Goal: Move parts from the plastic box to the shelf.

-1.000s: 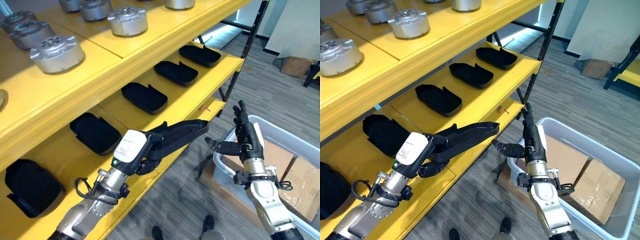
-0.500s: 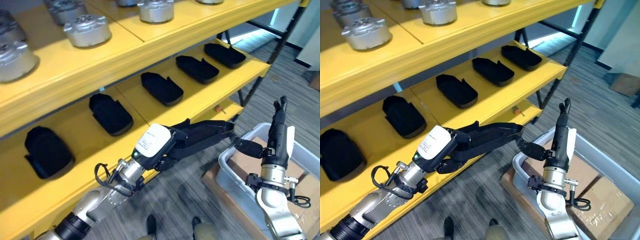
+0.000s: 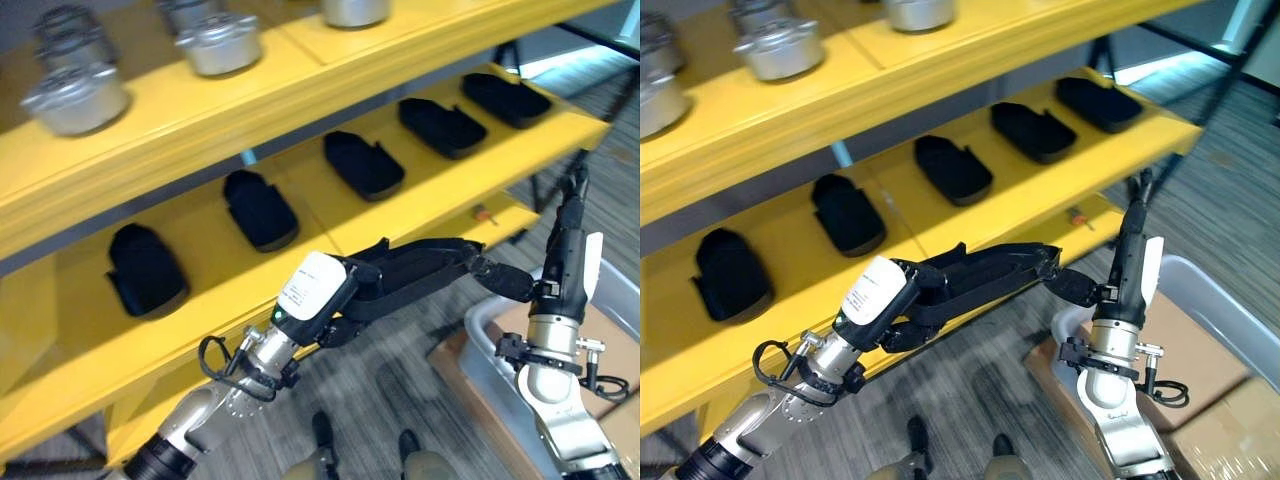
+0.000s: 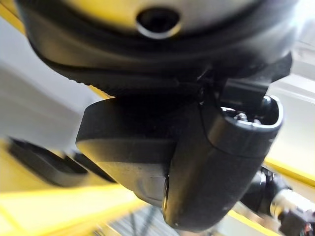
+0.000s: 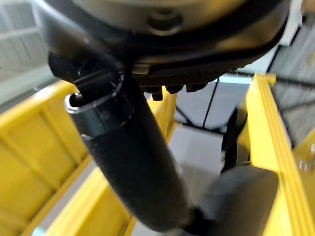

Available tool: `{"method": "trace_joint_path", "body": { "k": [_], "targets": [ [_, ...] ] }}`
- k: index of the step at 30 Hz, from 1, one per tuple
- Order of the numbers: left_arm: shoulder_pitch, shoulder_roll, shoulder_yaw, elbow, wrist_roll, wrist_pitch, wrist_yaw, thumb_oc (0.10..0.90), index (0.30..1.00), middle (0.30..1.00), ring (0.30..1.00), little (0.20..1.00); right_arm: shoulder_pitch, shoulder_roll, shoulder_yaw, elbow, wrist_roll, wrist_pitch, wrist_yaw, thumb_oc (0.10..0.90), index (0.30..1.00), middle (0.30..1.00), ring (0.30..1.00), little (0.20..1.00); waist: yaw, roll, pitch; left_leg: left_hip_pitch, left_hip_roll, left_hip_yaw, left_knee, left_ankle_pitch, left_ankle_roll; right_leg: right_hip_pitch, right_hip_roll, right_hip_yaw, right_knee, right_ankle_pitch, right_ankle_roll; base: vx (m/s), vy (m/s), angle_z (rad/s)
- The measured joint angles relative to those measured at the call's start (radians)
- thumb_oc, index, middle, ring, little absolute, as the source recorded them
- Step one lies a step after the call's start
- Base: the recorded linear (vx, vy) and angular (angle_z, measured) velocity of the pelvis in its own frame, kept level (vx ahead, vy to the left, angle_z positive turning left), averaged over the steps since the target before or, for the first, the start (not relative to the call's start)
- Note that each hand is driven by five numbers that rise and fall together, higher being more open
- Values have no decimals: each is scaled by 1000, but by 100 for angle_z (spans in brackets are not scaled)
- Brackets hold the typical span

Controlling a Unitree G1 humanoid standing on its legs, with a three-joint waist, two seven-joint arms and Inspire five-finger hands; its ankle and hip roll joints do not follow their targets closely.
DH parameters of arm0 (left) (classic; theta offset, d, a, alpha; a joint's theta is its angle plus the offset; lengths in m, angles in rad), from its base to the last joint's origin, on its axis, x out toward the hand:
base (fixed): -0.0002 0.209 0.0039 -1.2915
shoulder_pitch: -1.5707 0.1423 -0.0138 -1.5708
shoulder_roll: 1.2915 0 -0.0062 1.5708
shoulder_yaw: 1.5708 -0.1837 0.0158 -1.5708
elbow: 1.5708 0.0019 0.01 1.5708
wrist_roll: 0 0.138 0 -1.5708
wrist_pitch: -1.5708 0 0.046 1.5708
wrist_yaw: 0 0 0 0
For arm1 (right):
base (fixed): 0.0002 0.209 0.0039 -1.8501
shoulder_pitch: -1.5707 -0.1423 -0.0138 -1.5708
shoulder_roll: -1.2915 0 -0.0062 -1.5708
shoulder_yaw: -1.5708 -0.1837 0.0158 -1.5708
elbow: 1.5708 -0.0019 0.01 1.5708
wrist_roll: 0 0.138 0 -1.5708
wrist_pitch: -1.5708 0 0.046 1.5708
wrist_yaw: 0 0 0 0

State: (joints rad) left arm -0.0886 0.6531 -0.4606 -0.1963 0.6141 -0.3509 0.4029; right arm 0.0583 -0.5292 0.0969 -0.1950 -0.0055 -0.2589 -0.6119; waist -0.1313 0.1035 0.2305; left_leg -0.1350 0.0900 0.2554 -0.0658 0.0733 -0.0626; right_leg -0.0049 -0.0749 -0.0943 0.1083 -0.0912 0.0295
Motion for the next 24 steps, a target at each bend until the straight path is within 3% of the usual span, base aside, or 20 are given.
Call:
{"method": "trace_joint_path", "body": {
  "k": [1, 2, 3, 4, 5, 8, 9, 10, 11, 12, 15, 16, 20, 24],
  "targets": [
    [3, 13, 2, 0, 1, 2, 14, 400, 300, 300, 300, 300, -3, 1, 0, -1, -4, 0, 3, 900, 1000, 1000, 1000, 1000, 3, -37, 9, -1, -7, 38, 22, 1, 45, 3, -40, -24, -6, 7, -2, -74, 263, 74],
    [7, 40, 16, 1, 24, 4, 48, 400, 300, 300, 300, 300, -1, 4, -10, -2, -3, 0, 20, 900, 1000, 1000, 1000, 1000, -1, -82, 5, 15, 2, 93, 133, -22, 79, 47, -96, -52, -53, 45, 17, -39, 203, 69],
    [10, 35, 30, 0, 29, 3, 61, 400, 300, 300, 300, 300, 4, -9, -19, -3, -4, 0, 27, 900, 1000, 1000, 1000, 1000, -13, -100, 9, 52, 24, 101, 139, -30, 63, 62, -117, -63, -61, 47, 20, -72, 215, 61],
    [15, 22, 40, -1, 29, 3, 89, 400, 300, 300, 300, 300, 9, -12, -36, -2, -3, 0, 34, 900, 1000, 1000, 1000, 1000, -16, -93, 6, 97, 49, 104, 125, -19, 53, 75, -116, -66, -64, 47, 23, -29, 360, 30],
    [24, -4, 66, -10, 30, 3, 137, 400, 300, 300, 300, 300, 11, -15, -57, -2, -4, -1, 40, 900, 1000, 1000, 1000, 1000, -31, -73, -1, 205, 69, 65, 64, 56, 43, 83, -118, -56, -64, 52, 35, -30, 425, 7],
    [4, -5, 77, -12, 39, 24, 158, 400, 300, 300, 300, 300, 14, -15, -56, -2, -2, -4, 49, 900, 1000, 1000, 1000, 1000, -35, -92, 1, 231, 27, 41, 22, 59, 40, 73, -139, -50, -29, 65, 55, -26, 290, 3],
    [3, -7, 79, -11, 39, 29, 164, 400, 300, 300, 300, 300, 11, -15, -54, -2, -2, -13, 58, 900, 1000, 1000, 1000, 1000, -32, -85, 2, 245, 22, 37, 3, 60, 42, 40, -144, -49, 32, 58, 62, -27, 272, 5],
    [2, -5, 80, -12, 39, 33, 175, 400, 300, 300, 300, 300, 8, -15, -53, -2, -4, -29, 71, 900, 1000, 1000, 1000, 1000, -33, -73, 1, 251, 28, 33, -13, 59, 43, 11, -139, -44, 42, 9, 84, -32, 260, 15],
    [1, 4, 87, -13, 40, 34, 183, 400, 300, 300, 300, 300, 5, -14, -46, -3, -11, -42, 79, 900, 1000, 1000, 1000, 1000, -30, -80, -3, 240, 17, 26, -15, 53, 47, 39, -125, -30, -77, 32, 91, -30, 204, 56],
    [-8, 8, 103, -14, 53, 39, 184, 400, 300, 300, 300, 300, -2, -21, -35, -9, -39, -47, 85, 900, 1000, 1000, 1000, 1000, -41, -105, -5, 228, -16, 2, -15, 46, 40, 77, -130, -7, -179, 152, 94, -36, 266, 72],
    [8, -2, 112, -20, 79, 43, 202, 400, 300, 300, 300, 300, -20, -28, -4, -18, -54, -40, 89, 900, 1000, 1000, 1000, 1000, -10, -75, -7, 216, -9, -16, -15, 7, -1, 90, -122, -44, -195, 171, 106, -26, 263, 45],
    [13, -2, 113, -21, 80, 43, 211, 400, 300, 300, 300, 300, -20, -27, 6, -22, -54, -40, 89, 900, 1000, 1000, 1000, 1000, -2, -76, -7, 212, -10, -17, -15, -2, -4, 93, -122, -52, -195, 175, 109, -32, 342, 34],
    [67, 7, 122, -21, 122, 45, 258, 400, 300, 300, 300, 300, -16, 12, 15, -49, -74, -27, 87, 900, 1000, 1000, 1000, 1000, 39, -100, -8, 201, -51, -20, -20, -22, 19, 95, -166, -70, -195, 187, 121, -23, 277, 19],
    [77, 40, 142, -25, 144, 45, 265, 400, 300, 300, 300, 300, 2, 13, 16, -50, -74, -8, 76, 900, 1000, 1000, 1000, 1000, 40, -137, -16, 177, -84, -40, -20, -16, 38, 94, -201, -91, -195, 192, 140, -12, 177, 23]
  ]
}}
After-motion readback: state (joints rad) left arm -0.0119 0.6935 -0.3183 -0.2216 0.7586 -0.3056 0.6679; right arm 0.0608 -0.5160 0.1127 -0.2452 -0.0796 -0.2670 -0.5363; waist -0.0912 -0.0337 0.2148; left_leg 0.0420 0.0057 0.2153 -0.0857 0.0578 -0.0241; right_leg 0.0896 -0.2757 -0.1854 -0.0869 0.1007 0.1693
